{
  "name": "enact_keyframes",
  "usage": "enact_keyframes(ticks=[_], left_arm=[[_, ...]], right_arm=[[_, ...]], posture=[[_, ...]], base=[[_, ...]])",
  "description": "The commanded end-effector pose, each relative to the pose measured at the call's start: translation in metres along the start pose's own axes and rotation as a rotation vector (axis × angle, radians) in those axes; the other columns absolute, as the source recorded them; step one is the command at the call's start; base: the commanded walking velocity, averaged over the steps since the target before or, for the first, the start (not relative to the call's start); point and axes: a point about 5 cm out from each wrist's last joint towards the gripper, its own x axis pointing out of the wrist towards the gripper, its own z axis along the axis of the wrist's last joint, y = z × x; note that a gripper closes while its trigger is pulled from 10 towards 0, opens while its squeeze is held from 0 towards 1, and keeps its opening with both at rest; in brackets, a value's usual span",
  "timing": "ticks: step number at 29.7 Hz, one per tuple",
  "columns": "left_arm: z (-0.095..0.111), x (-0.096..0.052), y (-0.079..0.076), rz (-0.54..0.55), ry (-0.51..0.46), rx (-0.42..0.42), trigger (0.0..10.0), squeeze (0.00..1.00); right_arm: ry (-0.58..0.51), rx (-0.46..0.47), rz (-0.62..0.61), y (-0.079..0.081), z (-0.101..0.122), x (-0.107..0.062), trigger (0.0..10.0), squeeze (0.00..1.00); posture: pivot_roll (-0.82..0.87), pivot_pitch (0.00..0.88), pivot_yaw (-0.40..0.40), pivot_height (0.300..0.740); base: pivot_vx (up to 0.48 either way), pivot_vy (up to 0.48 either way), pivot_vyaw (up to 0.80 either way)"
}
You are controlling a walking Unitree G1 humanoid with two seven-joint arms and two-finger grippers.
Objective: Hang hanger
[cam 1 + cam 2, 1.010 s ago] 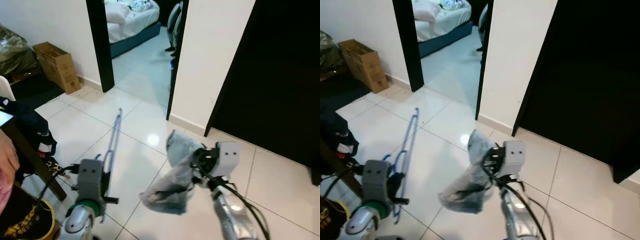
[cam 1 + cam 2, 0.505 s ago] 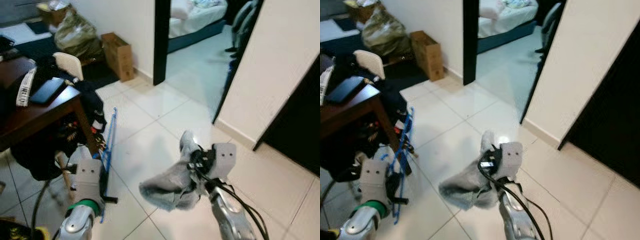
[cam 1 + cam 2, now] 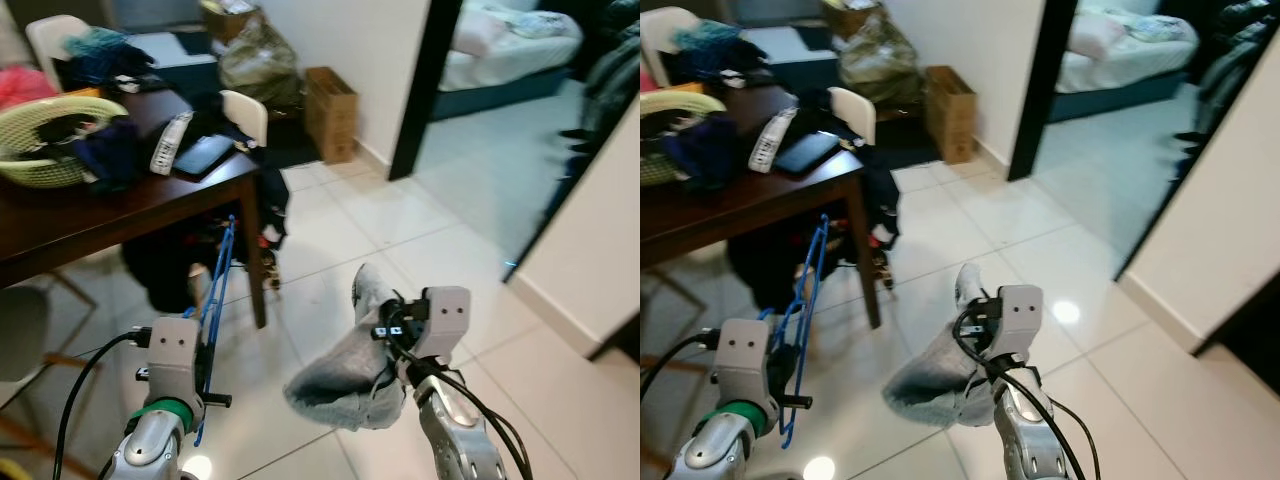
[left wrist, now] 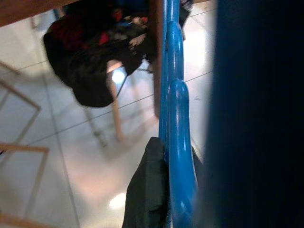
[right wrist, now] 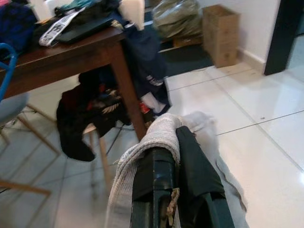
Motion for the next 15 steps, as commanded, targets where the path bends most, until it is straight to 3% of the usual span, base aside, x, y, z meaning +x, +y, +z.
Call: enact_keyframes(ticks=[1,10,15], left_arm=[[-0.0020,-0.0012,-0.0021,-0.003,0.009,0.009,10.0,0.00],[-0.0005,-0.0003,-0.0019,0.005,0.005,0.009,10.0,0.00],[-0.0006,0.0003,-0.0025,0.006,0.005,0.007,10.0,0.00]], right_arm=[[-0.015,-0.007,-0.006,-0.0019,0.0018,-0.0013,10.0,0.00],[-0.019,0.003,-0.011,-0.0025,0.0024,-0.0006,10.0,0.00],[-0.026,0.025,-0.027,-0.0031,0.0030,0.0004,10.0,0.00]], posture=[[0.00,0.095,0.015,0.740],[0.00,0.094,0.014,0.740],[0.00,0.091,0.011,0.740]], base=[[0.000,0.000,0.76],[0.000,0.000,0.76],[0.000,0.000,0.00]])
